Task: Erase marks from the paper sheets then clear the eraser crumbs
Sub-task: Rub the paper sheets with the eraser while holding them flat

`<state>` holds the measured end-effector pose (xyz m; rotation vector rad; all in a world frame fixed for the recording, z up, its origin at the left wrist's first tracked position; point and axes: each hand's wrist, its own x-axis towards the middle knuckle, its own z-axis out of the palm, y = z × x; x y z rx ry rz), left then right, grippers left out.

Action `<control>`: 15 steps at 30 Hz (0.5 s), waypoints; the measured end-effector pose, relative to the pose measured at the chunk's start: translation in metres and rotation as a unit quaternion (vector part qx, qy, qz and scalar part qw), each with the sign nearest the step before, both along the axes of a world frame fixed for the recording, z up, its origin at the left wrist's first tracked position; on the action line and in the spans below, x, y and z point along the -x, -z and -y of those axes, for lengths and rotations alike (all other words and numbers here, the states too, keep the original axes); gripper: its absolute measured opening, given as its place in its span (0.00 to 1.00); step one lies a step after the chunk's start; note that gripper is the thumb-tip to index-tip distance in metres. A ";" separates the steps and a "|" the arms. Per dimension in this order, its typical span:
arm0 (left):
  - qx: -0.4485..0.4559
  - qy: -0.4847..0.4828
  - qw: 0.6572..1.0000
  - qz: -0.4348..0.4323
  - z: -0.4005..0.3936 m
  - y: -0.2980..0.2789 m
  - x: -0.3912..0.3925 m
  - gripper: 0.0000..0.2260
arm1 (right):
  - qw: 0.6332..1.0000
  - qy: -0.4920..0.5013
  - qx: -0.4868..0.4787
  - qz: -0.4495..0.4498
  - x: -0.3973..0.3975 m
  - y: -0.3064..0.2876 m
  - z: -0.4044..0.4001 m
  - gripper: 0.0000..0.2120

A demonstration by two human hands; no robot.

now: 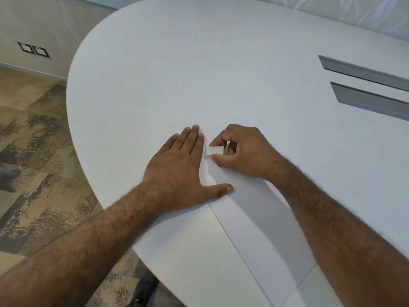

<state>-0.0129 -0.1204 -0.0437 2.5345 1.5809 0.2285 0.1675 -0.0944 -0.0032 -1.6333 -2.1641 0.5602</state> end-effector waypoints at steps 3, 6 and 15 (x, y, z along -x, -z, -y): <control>0.001 0.002 1.000 -0.002 -0.001 0.000 0.001 0.57 | 0.998 0.041 -0.045 0.005 0.005 -0.001 -0.008 0.10; 0.000 0.006 1.000 -0.001 -0.002 0.000 0.001 0.56 | 1.000 0.011 0.012 -0.003 0.000 -0.005 -0.013 0.09; 0.007 0.012 1.000 -0.008 -0.005 -0.002 0.000 0.57 | 0.999 0.031 -0.002 -0.015 0.006 0.001 -0.007 0.08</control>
